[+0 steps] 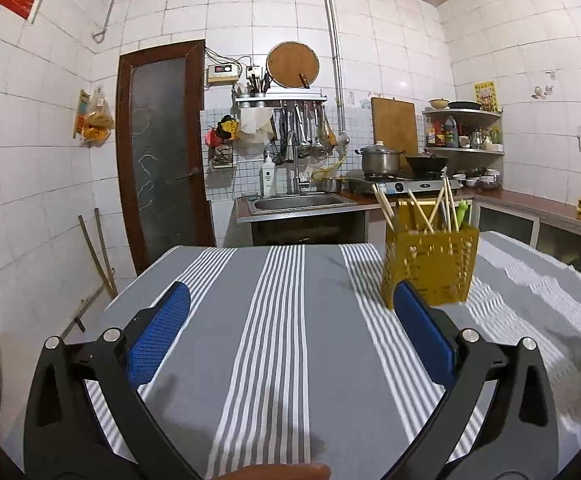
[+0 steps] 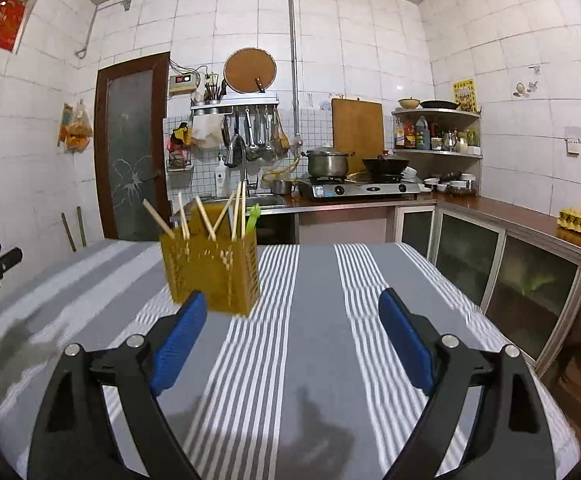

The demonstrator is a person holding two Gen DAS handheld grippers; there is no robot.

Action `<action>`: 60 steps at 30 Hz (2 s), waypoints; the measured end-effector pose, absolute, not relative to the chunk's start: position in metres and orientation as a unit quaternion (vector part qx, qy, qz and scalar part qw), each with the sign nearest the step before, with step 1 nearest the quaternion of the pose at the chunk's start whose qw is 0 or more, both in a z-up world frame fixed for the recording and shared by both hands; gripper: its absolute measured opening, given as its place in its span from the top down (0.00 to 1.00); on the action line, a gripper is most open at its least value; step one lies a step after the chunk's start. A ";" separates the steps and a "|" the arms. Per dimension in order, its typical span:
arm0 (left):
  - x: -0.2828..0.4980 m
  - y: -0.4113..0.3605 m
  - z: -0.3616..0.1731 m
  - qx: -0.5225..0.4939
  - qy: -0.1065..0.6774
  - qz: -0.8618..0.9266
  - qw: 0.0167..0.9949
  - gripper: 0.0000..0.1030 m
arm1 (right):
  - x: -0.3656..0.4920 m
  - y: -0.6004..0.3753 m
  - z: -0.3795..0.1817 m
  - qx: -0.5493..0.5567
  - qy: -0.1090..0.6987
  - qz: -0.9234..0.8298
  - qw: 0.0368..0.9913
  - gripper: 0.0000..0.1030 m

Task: Organize utensils

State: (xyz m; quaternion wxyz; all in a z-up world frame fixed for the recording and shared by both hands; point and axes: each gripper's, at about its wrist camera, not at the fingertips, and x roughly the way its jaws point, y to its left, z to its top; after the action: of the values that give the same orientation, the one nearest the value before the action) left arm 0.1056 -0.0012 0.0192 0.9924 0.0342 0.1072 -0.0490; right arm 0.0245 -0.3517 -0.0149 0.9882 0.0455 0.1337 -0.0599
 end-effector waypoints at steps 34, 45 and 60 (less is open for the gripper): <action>0.100 -0.023 -0.032 0.038 0.115 -0.024 0.992 0.05 | 0.005 -0.351 -0.059 0.051 0.105 -0.100 0.988 0.11; 0.101 -0.021 -0.033 0.034 0.117 -0.030 0.992 0.05 | -0.004 -0.340 -0.057 0.030 0.084 -0.101 0.991 0.11; 0.098 -0.021 -0.032 0.035 0.115 -0.031 0.992 0.05 | -0.002 -0.339 -0.055 0.026 0.090 -0.099 0.991 0.11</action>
State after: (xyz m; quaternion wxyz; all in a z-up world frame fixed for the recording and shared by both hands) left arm 0.0980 -0.0206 -0.0324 0.9923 0.0351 0.1145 -0.0314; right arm -0.0019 -0.3392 -0.0555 0.9906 0.0258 0.0901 -0.0993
